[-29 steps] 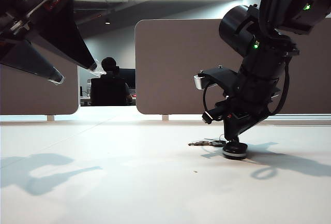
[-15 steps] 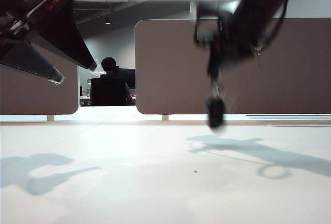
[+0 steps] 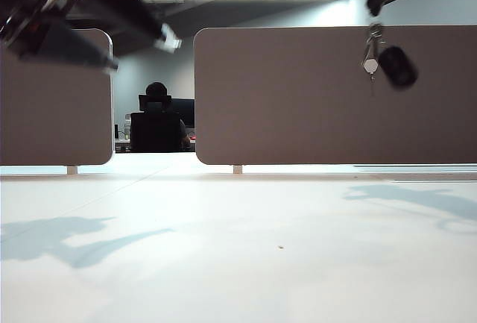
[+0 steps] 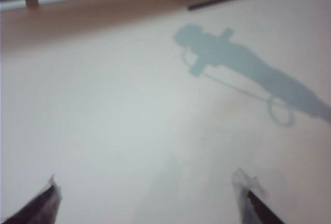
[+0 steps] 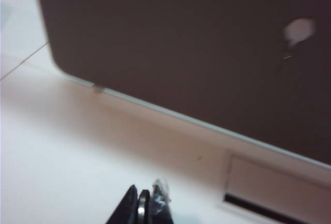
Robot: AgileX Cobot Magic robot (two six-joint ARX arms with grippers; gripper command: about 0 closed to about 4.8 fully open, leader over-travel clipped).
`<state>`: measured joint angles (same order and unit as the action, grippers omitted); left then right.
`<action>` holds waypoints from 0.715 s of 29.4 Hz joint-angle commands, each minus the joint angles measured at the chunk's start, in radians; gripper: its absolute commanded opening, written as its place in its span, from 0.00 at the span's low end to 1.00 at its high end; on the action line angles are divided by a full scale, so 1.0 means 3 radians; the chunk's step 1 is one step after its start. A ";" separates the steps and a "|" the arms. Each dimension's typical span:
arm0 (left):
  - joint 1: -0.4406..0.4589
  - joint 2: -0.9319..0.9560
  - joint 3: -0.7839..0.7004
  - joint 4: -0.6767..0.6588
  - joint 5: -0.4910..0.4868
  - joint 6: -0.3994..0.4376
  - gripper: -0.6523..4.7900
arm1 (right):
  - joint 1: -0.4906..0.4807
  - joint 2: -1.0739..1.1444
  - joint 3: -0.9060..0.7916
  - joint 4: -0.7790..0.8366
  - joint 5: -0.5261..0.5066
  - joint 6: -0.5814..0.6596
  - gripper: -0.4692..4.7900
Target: Hang the bunch of keys on the hook.
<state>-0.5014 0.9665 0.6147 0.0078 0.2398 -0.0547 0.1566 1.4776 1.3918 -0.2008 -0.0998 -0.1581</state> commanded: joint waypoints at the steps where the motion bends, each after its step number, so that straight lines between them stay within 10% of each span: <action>1: -0.0003 0.0057 0.0209 0.0212 0.0022 -0.0015 1.00 | -0.0231 0.0168 0.0272 0.0131 -0.0201 0.0001 0.09; 12: -0.0003 0.0720 0.0811 0.0422 -0.0100 0.0256 1.00 | -0.0492 0.1617 0.1818 0.0303 -0.0193 0.0015 0.09; 21: 0.0000 0.0732 0.0813 0.0359 -0.0818 0.0509 1.00 | -0.0501 0.2218 0.2345 0.0768 0.0067 0.0022 0.09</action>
<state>-0.5007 1.1835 0.8509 0.0807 -0.0021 0.0937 0.0101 2.1323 2.0888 -0.0208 -0.0990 -0.1543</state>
